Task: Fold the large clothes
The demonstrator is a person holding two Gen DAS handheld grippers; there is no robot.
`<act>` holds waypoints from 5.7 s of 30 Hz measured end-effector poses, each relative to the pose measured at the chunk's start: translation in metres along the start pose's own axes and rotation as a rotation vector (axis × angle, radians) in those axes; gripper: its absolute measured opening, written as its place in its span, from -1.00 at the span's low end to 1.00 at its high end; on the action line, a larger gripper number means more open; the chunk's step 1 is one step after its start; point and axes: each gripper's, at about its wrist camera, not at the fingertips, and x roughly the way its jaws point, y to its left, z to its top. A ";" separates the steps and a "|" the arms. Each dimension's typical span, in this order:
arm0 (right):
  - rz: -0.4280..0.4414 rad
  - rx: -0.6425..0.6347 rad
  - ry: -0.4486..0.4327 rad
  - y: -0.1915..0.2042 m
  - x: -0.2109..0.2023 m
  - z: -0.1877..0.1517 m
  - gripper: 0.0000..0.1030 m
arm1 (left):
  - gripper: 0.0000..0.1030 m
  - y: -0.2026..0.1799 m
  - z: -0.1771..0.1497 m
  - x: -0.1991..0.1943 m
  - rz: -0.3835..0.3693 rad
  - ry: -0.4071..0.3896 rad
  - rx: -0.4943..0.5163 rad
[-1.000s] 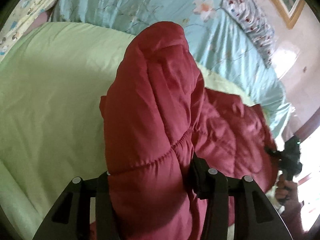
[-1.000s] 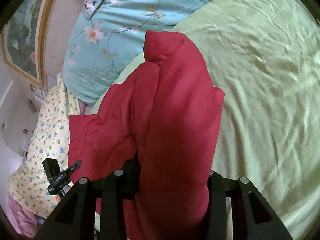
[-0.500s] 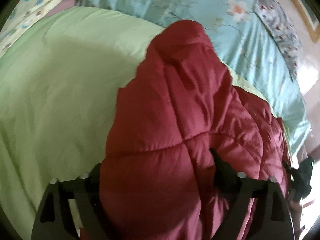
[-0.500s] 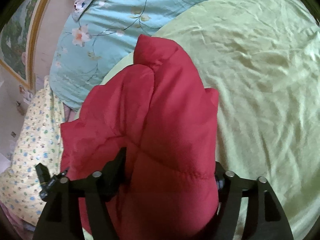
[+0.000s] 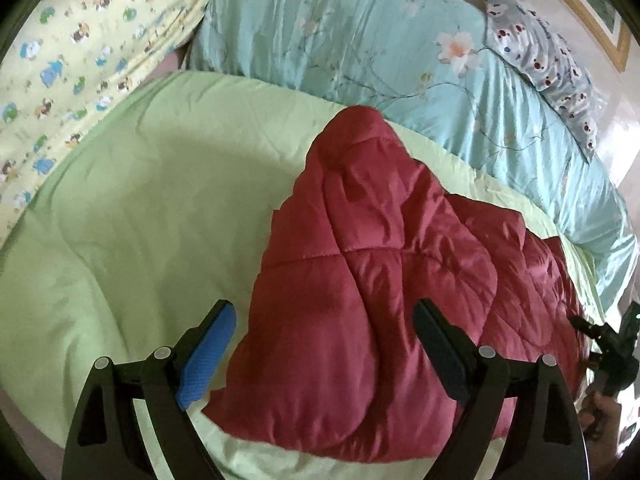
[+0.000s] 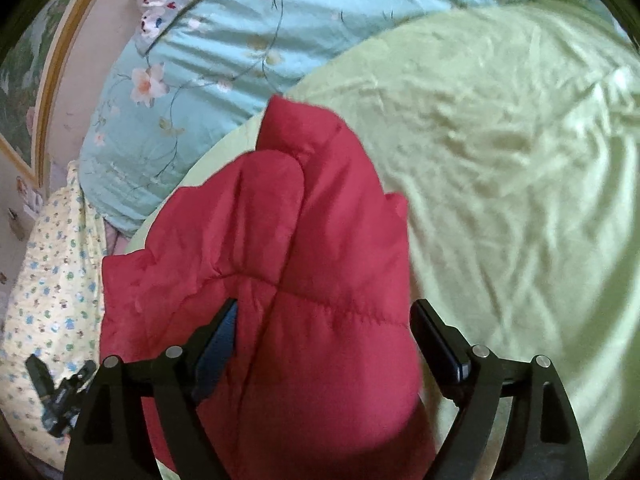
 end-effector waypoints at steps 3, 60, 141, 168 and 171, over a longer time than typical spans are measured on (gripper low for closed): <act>-0.026 -0.013 -0.046 0.003 -0.019 -0.003 0.68 | 0.76 -0.005 -0.010 -0.015 -0.010 -0.011 0.028; -0.148 -0.544 0.026 0.135 0.014 -0.073 0.82 | 0.79 -0.087 -0.037 0.036 -0.034 0.105 0.345; -0.159 -0.415 -0.030 0.101 0.006 -0.100 0.88 | 0.83 -0.098 -0.068 0.027 0.069 0.121 0.294; -0.081 -0.410 -0.092 0.131 -0.016 -0.070 0.84 | 0.87 -0.096 -0.055 0.018 0.036 0.069 0.326; -0.081 -0.435 -0.088 0.140 -0.005 -0.056 0.84 | 0.85 -0.088 -0.033 0.011 0.056 0.019 0.301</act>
